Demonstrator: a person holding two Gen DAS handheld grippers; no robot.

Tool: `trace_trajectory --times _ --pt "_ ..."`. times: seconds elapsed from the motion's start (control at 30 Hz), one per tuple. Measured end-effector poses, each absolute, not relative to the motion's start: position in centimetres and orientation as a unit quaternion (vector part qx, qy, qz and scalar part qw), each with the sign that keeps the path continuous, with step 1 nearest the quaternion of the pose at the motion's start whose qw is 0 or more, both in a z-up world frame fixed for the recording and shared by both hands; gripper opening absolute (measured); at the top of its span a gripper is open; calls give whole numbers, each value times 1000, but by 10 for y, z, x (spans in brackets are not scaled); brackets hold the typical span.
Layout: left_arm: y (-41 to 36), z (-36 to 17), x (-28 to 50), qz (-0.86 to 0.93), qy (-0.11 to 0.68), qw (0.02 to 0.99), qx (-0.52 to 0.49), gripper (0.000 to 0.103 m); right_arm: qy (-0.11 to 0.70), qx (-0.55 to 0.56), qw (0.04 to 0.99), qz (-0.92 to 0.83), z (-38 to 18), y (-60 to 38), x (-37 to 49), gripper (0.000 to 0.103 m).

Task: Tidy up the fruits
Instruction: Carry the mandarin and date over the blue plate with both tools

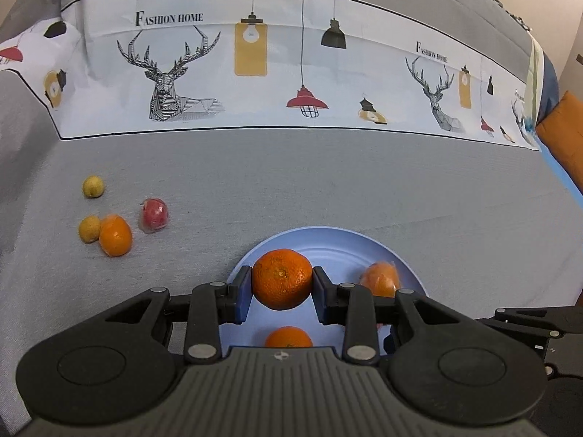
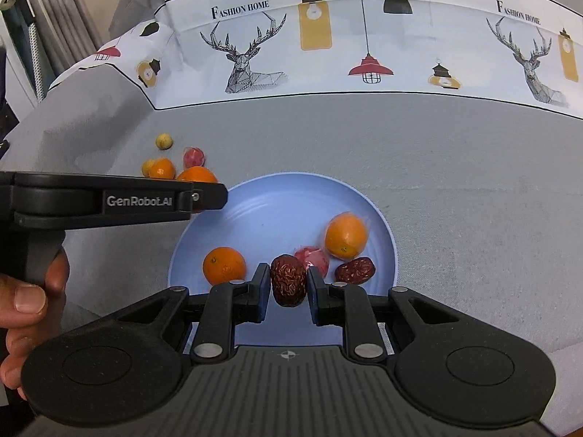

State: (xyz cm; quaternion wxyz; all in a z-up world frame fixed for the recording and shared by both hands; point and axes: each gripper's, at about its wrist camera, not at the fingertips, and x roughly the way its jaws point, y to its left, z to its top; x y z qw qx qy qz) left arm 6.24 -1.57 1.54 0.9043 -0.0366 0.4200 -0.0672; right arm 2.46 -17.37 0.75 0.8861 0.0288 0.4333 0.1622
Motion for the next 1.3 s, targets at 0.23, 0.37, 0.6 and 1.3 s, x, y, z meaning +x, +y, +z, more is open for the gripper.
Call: trace_trajectory --times 0.23,0.37,0.6,1.3 --pt "-19 13 65 -68 421 904 -38 38 433 26 887 162 7 -177 27 23" --pt "-21 12 64 -69 420 904 -34 38 432 20 887 162 7 -174 26 23" --pt "-22 12 64 -68 420 904 -34 38 429 19 888 163 8 -174 25 23" --pt "-29 12 64 -78 418 905 -29 38 421 7 892 163 11 -171 22 23"
